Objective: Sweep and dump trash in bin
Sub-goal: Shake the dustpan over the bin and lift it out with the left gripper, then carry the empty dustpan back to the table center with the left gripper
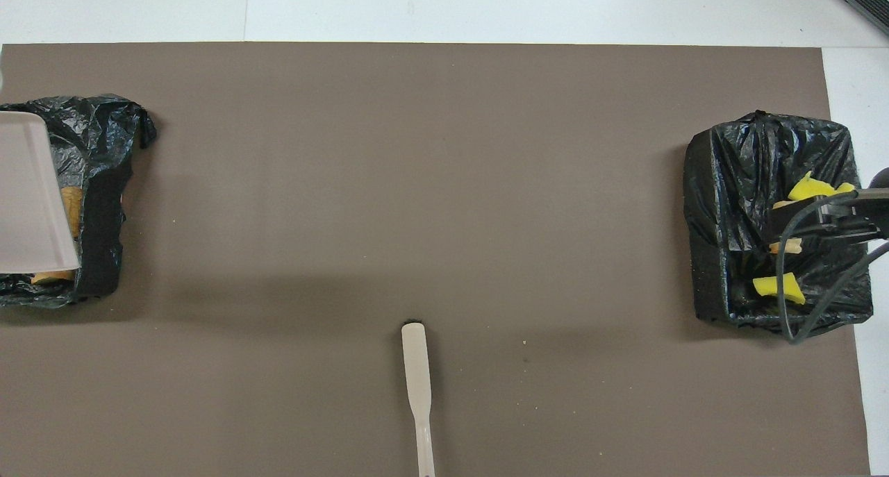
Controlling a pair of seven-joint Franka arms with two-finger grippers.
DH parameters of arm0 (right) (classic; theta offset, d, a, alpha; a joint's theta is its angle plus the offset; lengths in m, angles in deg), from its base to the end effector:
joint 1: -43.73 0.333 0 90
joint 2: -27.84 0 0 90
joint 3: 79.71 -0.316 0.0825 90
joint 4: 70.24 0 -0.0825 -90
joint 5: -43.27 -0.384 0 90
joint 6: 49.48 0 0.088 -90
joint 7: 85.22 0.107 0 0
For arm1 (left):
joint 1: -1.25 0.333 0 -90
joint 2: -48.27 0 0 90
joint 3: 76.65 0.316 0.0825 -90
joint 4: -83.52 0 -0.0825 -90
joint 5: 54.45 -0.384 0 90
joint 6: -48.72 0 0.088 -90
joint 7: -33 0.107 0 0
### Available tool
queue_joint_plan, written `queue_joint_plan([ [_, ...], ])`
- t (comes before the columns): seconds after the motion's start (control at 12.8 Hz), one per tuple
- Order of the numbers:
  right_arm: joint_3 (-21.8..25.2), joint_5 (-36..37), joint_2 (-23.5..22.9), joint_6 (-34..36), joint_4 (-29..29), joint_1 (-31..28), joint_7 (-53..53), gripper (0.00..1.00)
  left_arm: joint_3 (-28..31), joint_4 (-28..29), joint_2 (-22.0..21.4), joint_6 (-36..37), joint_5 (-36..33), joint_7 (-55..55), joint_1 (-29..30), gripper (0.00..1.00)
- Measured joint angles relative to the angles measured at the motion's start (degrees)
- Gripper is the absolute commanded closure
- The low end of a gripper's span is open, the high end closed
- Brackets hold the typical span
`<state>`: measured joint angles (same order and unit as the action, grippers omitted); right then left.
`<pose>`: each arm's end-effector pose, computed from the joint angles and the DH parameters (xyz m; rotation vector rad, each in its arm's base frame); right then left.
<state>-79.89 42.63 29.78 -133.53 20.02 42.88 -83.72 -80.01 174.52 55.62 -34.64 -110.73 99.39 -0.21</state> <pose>0.5329 -0.0049 0.6321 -3.1284 0.0581 0.1168 0.5852 0.0501 0.5862 -1.8399 1.3405 0.8795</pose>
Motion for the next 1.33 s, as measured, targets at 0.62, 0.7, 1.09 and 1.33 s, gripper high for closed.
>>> queue_joint_plan([
  [0.62, 0.0, 0.0, 0.0, 0.0, 0.0, 0.0, 0.0, 0.00, -0.6, 2.1, -0.3, -2.9, 29.7, -35.5, -2.6, 1.00],
  [0.7, 0.0, 0.0, 0.0, 0.0, 0.0, 0.0, 0.0, 0.00, -0.7, 3.2, -0.3, -4.3, 32.4, -39.2, -3.3, 1.00],
  [1.09, 0.0, 0.0, 0.0, 0.0, 0.0, 0.0, 0.0, 0.00, -0.8, 6.2, -0.2, -9.7, 43.0, -52.4, -5.8, 1.00],
  [1.33, 0.0, 0.0, 0.0, 0.0, 0.0, 0.0, 0.0, 0.00, -1.0, 8.7, 1.9, -15.0, 46.3, -65.7, -12.3, 1.00],
])
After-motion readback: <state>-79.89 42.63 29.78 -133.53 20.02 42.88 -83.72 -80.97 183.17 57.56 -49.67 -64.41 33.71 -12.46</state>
